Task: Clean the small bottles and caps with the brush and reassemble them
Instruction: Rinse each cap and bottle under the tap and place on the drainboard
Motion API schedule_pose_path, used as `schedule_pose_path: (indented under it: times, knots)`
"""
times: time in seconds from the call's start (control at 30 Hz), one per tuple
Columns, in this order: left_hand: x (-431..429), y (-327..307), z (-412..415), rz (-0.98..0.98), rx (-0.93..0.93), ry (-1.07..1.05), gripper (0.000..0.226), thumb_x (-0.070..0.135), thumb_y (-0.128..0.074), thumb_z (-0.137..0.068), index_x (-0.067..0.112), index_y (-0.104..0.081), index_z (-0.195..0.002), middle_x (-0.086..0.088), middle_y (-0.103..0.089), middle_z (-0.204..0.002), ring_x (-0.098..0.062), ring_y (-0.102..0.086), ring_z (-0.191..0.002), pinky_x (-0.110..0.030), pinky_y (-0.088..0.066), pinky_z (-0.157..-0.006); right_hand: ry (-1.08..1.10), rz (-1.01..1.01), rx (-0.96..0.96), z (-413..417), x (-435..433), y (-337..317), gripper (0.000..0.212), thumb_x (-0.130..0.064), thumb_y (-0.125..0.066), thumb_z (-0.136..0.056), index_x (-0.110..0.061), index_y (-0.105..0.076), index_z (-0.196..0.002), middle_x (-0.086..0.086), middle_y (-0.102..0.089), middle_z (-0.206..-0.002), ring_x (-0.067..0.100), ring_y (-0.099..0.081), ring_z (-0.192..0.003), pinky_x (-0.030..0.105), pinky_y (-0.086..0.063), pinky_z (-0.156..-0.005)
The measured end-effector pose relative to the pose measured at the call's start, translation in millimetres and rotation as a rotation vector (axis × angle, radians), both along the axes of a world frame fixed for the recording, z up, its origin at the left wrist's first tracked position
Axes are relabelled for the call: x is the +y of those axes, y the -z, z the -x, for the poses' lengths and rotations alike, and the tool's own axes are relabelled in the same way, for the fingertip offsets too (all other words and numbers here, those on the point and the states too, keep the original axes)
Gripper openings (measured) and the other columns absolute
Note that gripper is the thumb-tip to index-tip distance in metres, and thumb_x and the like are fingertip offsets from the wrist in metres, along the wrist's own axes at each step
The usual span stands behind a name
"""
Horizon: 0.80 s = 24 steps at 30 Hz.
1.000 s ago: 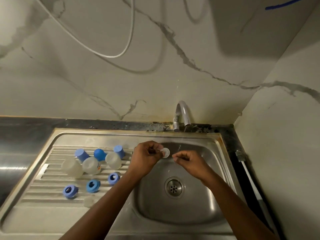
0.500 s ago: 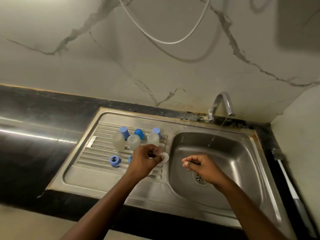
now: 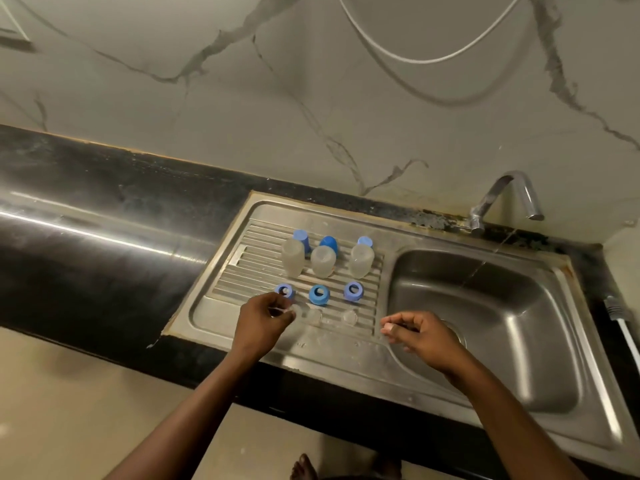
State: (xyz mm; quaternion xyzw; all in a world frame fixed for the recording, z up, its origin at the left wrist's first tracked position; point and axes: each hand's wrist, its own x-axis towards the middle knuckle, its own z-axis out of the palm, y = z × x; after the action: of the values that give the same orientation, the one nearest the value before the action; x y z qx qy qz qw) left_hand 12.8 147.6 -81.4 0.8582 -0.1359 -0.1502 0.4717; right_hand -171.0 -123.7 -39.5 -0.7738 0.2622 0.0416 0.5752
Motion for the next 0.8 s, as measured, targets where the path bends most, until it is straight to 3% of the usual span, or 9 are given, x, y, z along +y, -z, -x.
schedule_pose_path:
  times: [0.27, 0.57, 0.67, 0.8]
  knots:
    - [11, 20, -16, -0.069, 0.045, 0.003, 0.013, 0.021, -0.086, -0.086, 0.025, -0.077, -0.094, 0.009, -0.077, -0.094, -0.006, -0.074, -0.079, -0.041, -0.064, -0.079, 0.01, 0.014, 0.035, 0, 12, -3, 0.012, -0.016, -0.072, -0.097, -0.018, -0.08, -0.106, -0.008, -0.08, -0.1, 0.009, -0.075, -0.088, 0.01, -0.052, -0.066]
    - [10, 18, -15, -0.036, 0.021, -0.014, 0.022, 0.022, -0.087, -0.085, 0.021, -0.076, -0.105, 0.008, -0.075, -0.103, -0.008, -0.07, -0.092, -0.033, -0.061, -0.081, 0.006, 0.01, 0.055, -10, 13, -7, 0.012, -0.019, -0.071, -0.098, -0.02, -0.079, -0.106, -0.009, -0.079, -0.103, 0.01, -0.075, -0.09, 0.012, -0.052, -0.066]
    - [-1, -1, -13, 0.036, -0.019, -0.036, 0.015, 0.02, -0.086, -0.085, 0.024, -0.075, -0.095, 0.01, -0.076, -0.096, -0.007, -0.071, -0.088, -0.023, -0.055, -0.076, -0.014, 0.012, 0.052, -13, 9, -11, 0.013, -0.022, -0.07, -0.098, -0.022, -0.078, -0.108, -0.01, -0.079, -0.103, 0.007, -0.074, -0.091, 0.012, -0.052, -0.068]
    - [-27, -26, -13, 0.128, -0.048, -0.003, 0.01, 0.021, -0.085, -0.086, 0.022, -0.076, -0.088, 0.009, -0.076, -0.086, -0.009, -0.073, -0.083, -0.023, -0.058, -0.074, -0.01, 0.005, 0.017, -15, 0, -20, 0.014, -0.022, -0.068, -0.099, -0.023, -0.079, -0.109, -0.013, -0.079, -0.104, 0.006, -0.074, -0.091, 0.011, -0.052, -0.068]
